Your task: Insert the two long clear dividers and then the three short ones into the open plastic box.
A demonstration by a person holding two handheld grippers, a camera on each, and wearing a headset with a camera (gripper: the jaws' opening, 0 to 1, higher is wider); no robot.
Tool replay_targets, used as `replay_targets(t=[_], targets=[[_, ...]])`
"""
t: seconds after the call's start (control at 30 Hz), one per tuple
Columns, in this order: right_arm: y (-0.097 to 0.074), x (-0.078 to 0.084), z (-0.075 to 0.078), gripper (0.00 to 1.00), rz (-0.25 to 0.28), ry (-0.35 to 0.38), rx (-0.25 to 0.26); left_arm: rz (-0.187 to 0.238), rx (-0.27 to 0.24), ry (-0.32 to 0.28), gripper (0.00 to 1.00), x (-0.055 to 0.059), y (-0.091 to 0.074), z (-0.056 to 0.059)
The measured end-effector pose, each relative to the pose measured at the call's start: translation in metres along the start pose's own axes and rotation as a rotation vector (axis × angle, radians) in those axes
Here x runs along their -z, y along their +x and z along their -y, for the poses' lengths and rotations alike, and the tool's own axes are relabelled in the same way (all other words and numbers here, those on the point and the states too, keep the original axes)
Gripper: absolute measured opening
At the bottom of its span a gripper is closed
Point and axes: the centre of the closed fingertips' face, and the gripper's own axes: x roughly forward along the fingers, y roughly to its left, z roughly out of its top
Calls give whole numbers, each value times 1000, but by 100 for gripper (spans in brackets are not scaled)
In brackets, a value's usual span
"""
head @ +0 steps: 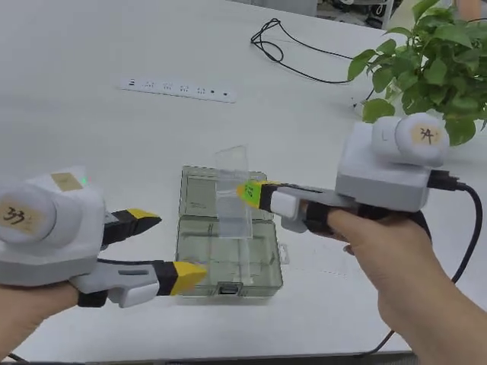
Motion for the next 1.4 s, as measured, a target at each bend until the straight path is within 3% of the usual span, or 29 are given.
replay_targets(t=[0.13,0.23,0.47,0.7,0.93,1.03,1.23,1.4], targets=[[4,-1,1,6,-29,18,20,7,19,68,78,2,-3,-3],[6,1,3,6,-68,-26,51,-4,28,79,78,7,-4,-8],[14,6,11,6,-127,0,113,-2,64,115,88,13,-4,-15],[18,12,22,6,-167,102,176,-19,108,149,100,25,-4,-22],[26,34,29,6,-248,188,233,-41,146,196,100,33,-1,-24],[33,44,34,6,-271,251,243,-30,157,189,100,32,1,-24],[46,68,40,6,-319,297,269,-22,175,177,99,33,3,-27],[49,78,48,6,-336,315,300,-17,178,166,98,34,4,-28]])
